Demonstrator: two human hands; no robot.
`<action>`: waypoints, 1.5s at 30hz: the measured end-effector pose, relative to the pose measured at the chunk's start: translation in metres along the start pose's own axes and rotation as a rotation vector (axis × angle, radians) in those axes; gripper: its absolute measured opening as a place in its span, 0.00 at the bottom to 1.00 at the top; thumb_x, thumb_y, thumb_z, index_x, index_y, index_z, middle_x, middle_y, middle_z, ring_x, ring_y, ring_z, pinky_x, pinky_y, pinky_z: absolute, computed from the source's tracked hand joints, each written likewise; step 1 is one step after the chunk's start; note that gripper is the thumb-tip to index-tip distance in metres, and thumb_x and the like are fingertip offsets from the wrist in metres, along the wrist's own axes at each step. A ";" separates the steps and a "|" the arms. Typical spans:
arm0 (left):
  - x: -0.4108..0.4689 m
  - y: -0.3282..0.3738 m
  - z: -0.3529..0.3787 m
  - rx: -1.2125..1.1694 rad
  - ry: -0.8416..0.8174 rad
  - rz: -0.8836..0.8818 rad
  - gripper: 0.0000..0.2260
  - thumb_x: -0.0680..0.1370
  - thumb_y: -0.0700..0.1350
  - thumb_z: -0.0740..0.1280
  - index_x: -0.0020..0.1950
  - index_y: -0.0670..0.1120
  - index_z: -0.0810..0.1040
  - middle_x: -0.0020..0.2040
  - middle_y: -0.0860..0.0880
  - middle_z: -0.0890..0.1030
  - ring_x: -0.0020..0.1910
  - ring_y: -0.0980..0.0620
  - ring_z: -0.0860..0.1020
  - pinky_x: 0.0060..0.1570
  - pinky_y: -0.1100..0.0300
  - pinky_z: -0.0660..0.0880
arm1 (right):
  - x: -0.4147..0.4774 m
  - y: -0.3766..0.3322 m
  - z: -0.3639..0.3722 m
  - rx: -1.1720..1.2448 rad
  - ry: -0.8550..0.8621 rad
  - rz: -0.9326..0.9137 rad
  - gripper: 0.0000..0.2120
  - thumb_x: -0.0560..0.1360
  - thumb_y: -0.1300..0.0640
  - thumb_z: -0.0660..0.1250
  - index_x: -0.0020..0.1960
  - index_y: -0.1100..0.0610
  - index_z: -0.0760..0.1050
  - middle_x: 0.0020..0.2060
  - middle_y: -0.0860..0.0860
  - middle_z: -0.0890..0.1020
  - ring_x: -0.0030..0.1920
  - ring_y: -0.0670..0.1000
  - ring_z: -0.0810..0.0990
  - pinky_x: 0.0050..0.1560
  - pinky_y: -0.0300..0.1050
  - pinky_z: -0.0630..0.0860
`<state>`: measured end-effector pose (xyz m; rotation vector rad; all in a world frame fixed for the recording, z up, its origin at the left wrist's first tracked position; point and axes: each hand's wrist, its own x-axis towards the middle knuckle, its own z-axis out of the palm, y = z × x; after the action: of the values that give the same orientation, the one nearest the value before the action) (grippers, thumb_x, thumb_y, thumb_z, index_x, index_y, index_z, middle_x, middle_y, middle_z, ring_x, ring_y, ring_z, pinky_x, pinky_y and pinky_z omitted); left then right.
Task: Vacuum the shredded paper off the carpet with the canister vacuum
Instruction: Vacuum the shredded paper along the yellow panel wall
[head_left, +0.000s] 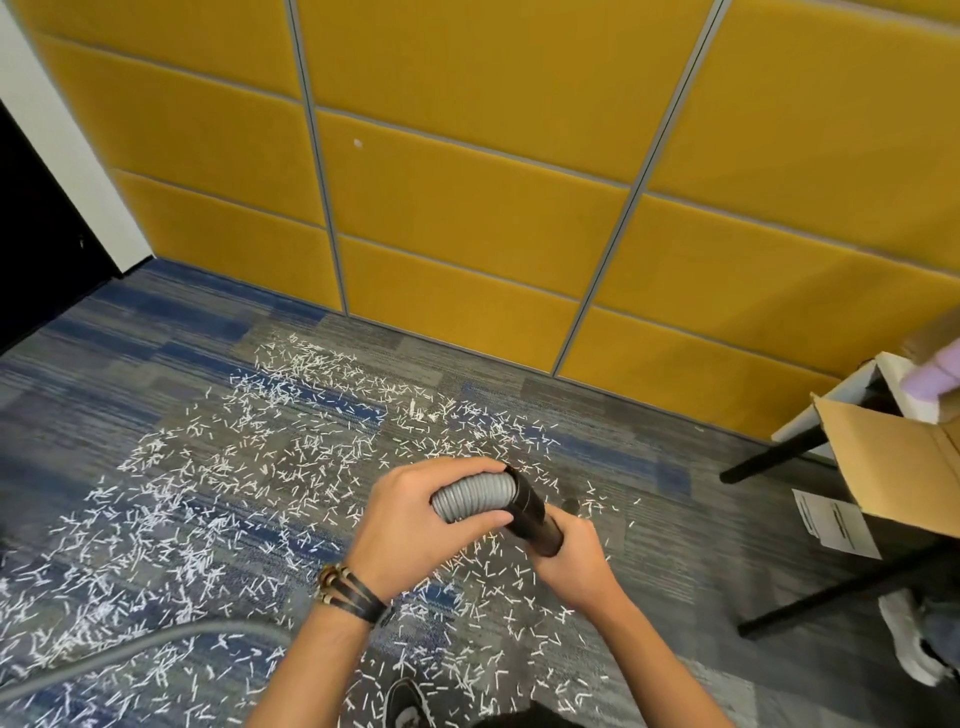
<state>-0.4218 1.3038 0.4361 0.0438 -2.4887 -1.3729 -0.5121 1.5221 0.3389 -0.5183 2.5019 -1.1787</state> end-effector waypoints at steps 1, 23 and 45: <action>-0.002 0.007 0.003 -0.002 0.033 0.005 0.26 0.68 0.66 0.76 0.66 0.68 0.78 0.57 0.72 0.82 0.54 0.66 0.82 0.56 0.64 0.81 | 0.000 0.001 -0.006 -0.008 0.010 -0.021 0.13 0.68 0.69 0.68 0.45 0.53 0.81 0.32 0.50 0.82 0.31 0.46 0.76 0.31 0.35 0.69; -0.056 0.080 0.085 0.100 0.018 0.033 0.23 0.73 0.70 0.72 0.65 0.64 0.82 0.52 0.71 0.82 0.47 0.64 0.82 0.48 0.70 0.77 | -0.074 0.066 -0.059 0.101 -0.040 -0.064 0.08 0.71 0.66 0.71 0.41 0.53 0.80 0.31 0.46 0.81 0.30 0.43 0.75 0.33 0.39 0.70; -0.063 0.093 0.091 0.063 0.054 0.051 0.23 0.70 0.69 0.74 0.64 0.69 0.80 0.55 0.67 0.83 0.49 0.60 0.83 0.46 0.70 0.79 | -0.087 0.072 -0.053 0.075 -0.014 -0.023 0.10 0.71 0.66 0.70 0.44 0.52 0.79 0.34 0.49 0.83 0.33 0.45 0.80 0.33 0.38 0.75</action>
<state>-0.3758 1.4395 0.4526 0.0295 -2.4706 -1.2564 -0.4720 1.6388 0.3264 -0.5348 2.4358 -1.2681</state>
